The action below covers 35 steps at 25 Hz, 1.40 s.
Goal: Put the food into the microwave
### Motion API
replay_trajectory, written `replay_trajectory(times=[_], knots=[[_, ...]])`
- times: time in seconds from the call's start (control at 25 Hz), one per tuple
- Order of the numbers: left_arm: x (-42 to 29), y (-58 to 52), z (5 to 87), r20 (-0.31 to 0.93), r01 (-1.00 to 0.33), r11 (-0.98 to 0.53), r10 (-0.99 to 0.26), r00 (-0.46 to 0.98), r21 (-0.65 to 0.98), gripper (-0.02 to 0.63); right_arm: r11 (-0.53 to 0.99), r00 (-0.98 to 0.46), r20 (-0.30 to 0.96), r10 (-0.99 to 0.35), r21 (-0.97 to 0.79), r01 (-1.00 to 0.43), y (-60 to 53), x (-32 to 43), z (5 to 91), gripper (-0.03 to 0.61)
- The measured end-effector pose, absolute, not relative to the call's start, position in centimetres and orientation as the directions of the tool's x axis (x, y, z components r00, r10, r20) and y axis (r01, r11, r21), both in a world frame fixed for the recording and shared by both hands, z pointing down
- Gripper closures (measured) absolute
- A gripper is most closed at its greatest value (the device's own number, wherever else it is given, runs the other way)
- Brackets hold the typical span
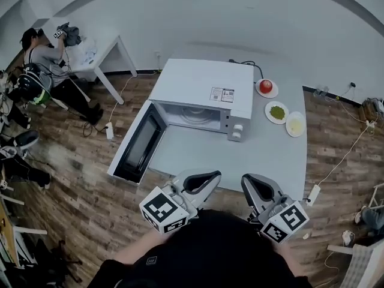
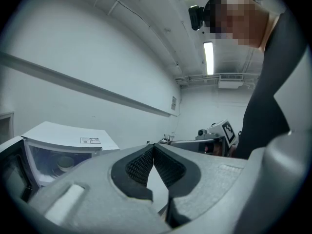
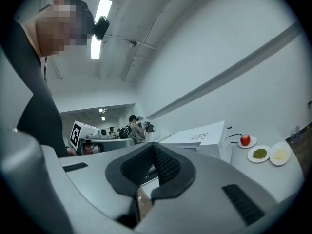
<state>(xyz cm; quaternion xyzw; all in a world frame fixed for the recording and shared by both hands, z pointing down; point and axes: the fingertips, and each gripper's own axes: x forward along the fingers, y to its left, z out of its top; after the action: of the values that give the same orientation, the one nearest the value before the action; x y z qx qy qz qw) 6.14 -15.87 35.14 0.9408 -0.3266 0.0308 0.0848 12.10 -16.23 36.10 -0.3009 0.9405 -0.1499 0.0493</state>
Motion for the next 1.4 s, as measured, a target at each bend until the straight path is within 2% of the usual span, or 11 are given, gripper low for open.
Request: replay_trajectory(times=[0.24,1.4], knots=[[5.5,-16.9,34.3,0.104,-0.604,-0.788,-0.595,0.797,0.118,0.606,0.731,-0.762,-0.02,-0.648,-0.298,-0.614,-17.4,12.7,35.4,0.565],[1.2,-17.0,35.2,0.088,-0.623,-0.77,-0.617,0.782,0.137,0.606,0.738,-0.777,0.044,-0.628,-0.283,-0.613,-17.1,7.9,36.3,0.565]])
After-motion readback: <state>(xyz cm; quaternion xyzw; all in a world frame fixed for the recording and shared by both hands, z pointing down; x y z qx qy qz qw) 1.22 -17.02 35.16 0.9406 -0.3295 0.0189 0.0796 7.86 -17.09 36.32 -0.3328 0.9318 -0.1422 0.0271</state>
